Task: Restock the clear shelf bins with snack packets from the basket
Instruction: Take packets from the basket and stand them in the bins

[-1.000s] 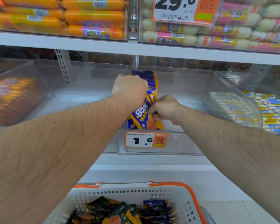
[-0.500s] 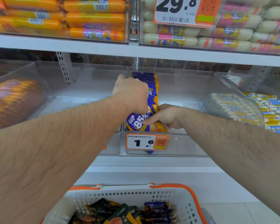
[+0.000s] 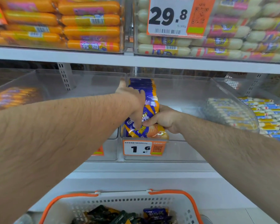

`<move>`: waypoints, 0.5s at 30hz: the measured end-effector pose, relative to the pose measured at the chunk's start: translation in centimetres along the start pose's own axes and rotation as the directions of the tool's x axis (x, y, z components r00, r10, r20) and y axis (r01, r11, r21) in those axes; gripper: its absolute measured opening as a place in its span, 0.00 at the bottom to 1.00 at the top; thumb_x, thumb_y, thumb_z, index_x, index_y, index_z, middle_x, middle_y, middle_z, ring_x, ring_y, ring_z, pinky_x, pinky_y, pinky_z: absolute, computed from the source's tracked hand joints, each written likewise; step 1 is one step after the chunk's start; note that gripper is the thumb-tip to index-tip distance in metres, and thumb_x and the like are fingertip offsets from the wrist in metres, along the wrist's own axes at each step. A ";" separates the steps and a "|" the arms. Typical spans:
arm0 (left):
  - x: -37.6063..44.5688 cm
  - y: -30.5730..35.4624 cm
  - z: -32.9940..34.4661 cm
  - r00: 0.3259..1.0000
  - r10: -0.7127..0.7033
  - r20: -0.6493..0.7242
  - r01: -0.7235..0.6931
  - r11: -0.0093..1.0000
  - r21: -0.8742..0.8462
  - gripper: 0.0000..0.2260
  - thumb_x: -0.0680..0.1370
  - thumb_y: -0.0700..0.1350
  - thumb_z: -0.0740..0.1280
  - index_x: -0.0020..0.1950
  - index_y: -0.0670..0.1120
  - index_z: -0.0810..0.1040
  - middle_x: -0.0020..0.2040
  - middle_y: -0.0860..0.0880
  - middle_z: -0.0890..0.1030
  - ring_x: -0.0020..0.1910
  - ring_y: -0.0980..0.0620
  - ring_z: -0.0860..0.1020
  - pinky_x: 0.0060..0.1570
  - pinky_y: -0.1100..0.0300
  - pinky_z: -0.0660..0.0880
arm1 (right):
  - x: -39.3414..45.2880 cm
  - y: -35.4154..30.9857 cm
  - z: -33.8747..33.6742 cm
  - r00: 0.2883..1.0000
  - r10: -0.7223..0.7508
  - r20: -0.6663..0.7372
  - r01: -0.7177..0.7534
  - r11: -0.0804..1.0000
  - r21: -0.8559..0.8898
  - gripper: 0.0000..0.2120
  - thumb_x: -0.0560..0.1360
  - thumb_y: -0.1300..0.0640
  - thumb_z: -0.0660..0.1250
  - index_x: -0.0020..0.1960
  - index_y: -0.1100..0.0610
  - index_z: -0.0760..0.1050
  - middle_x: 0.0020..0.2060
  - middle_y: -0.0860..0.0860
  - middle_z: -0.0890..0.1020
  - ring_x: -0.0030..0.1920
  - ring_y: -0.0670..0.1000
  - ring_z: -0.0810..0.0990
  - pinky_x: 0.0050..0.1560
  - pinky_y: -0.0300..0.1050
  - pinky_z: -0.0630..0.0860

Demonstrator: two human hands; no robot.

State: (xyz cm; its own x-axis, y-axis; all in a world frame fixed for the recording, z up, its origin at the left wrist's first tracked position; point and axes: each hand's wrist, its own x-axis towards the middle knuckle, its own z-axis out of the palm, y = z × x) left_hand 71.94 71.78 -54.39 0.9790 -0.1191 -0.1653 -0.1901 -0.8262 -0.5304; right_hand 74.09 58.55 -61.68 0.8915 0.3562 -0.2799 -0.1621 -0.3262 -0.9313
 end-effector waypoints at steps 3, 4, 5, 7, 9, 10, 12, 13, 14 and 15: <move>0.1 0.0 -0.3 0.978 -0.040 -0.204 0.022 0.996 -0.089 0.52 0.60 0.64 0.78 0.74 0.44 0.58 0.68 0.45 0.68 0.67 0.45 0.69 0.67 0.44 0.61 | 0.5 0.0 0.0 0.972 -0.138 -0.188 0.139 0.990 -0.009 0.27 0.61 0.68 0.81 0.57 0.55 0.79 0.46 0.51 0.86 0.47 0.53 0.85 0.47 0.51 0.83; 0.1 0.0 -0.3 0.954 -0.046 -0.298 0.009 0.992 -0.123 0.46 0.61 0.61 0.78 0.71 0.45 0.62 0.66 0.45 0.70 0.65 0.45 0.70 0.65 0.46 0.65 | 0.7 0.0 -0.1 0.949 -0.187 -0.253 0.189 0.982 -0.014 0.28 0.61 0.68 0.81 0.57 0.54 0.78 0.46 0.50 0.86 0.46 0.52 0.85 0.48 0.51 0.83; 0.1 0.0 -0.3 0.924 -0.054 -0.378 -0.007 0.988 -0.156 0.40 0.63 0.58 0.77 0.68 0.46 0.64 0.65 0.45 0.71 0.64 0.44 0.71 0.62 0.49 0.67 | 0.9 0.0 -0.2 0.923 -0.231 -0.309 0.236 0.972 -0.020 0.28 0.61 0.67 0.81 0.57 0.53 0.77 0.45 0.47 0.85 0.46 0.50 0.85 0.49 0.50 0.82; 0.2 0.1 -0.3 0.892 -0.067 -0.447 -0.027 0.979 -0.201 0.32 0.68 0.55 0.74 0.66 0.46 0.67 0.62 0.44 0.72 0.60 0.43 0.74 0.56 0.51 0.71 | 1.1 0.0 -0.3 0.901 -0.277 -0.333 0.280 0.959 -0.041 0.29 0.61 0.65 0.82 0.58 0.51 0.77 0.46 0.46 0.85 0.46 0.48 0.85 0.50 0.50 0.82; 0.4 0.3 0.0 0.893 -0.073 -0.443 -0.009 0.984 -0.179 0.27 0.70 0.51 0.73 0.65 0.45 0.67 0.61 0.45 0.73 0.58 0.44 0.75 0.47 0.53 0.70 | 1.4 0.3 0.0 0.924 -0.257 -0.282 0.241 0.966 -0.090 0.33 0.58 0.58 0.83 0.61 0.51 0.77 0.50 0.48 0.85 0.50 0.50 0.85 0.53 0.54 0.81; 0.5 0.4 0.2 0.899 -0.062 -0.434 0.002 0.991 -0.137 0.26 0.71 0.50 0.73 0.65 0.45 0.68 0.61 0.45 0.73 0.58 0.44 0.75 0.45 0.53 0.69 | 1.4 0.5 0.2 0.941 -0.233 -0.247 0.208 0.971 -0.121 0.35 0.56 0.54 0.83 0.62 0.51 0.77 0.51 0.49 0.85 0.51 0.51 0.84 0.54 0.55 0.81; 0.9 0.5 0.6 0.913 -0.012 -0.408 -0.008 0.999 -0.049 0.26 0.72 0.51 0.73 0.65 0.44 0.67 0.61 0.45 0.74 0.59 0.46 0.75 0.46 0.53 0.70 | 1.2 0.5 0.4 0.968 -0.171 -0.183 0.147 0.979 -0.139 0.33 0.59 0.53 0.83 0.62 0.52 0.76 0.54 0.51 0.84 0.52 0.52 0.84 0.55 0.55 0.81; 1.0 0.5 0.7 0.919 0.012 -0.393 -0.026 0.999 -0.029 0.27 0.72 0.51 0.73 0.66 0.44 0.67 0.61 0.45 0.75 0.59 0.46 0.75 0.48 0.53 0.71 | 1.0 0.4 0.3 0.976 -0.141 -0.164 0.120 0.984 -0.130 0.29 0.63 0.56 0.82 0.62 0.54 0.76 0.54 0.51 0.84 0.51 0.51 0.84 0.53 0.51 0.82; 1.1 0.4 0.7 0.926 0.026 -0.376 -0.043 0.998 -0.035 0.28 0.72 0.52 0.73 0.66 0.44 0.66 0.60 0.45 0.75 0.58 0.46 0.76 0.49 0.53 0.72 | 0.9 0.2 0.0 0.984 -0.109 -0.144 0.091 0.987 -0.129 0.25 0.67 0.57 0.80 0.60 0.55 0.76 0.51 0.50 0.84 0.46 0.47 0.84 0.46 0.44 0.82; 1.2 0.2 0.7 0.933 0.028 -0.358 -0.054 0.996 -0.065 0.28 0.72 0.53 0.73 0.65 0.44 0.66 0.59 0.45 0.76 0.57 0.46 0.76 0.47 0.53 0.71 | 0.6 0.0 -0.2 0.990 -0.072 -0.124 0.056 0.990 -0.126 0.20 0.69 0.57 0.79 0.58 0.54 0.76 0.46 0.48 0.84 0.39 0.42 0.83 0.36 0.37 0.79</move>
State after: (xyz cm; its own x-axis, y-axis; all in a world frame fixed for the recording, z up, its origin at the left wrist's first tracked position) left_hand 73.00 71.88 -55.28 0.9348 -0.3312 0.1286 -0.2379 -0.8523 -0.4658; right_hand 74.72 58.65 -61.80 0.9466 0.2671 -0.1808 -0.0569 -0.4136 -0.9087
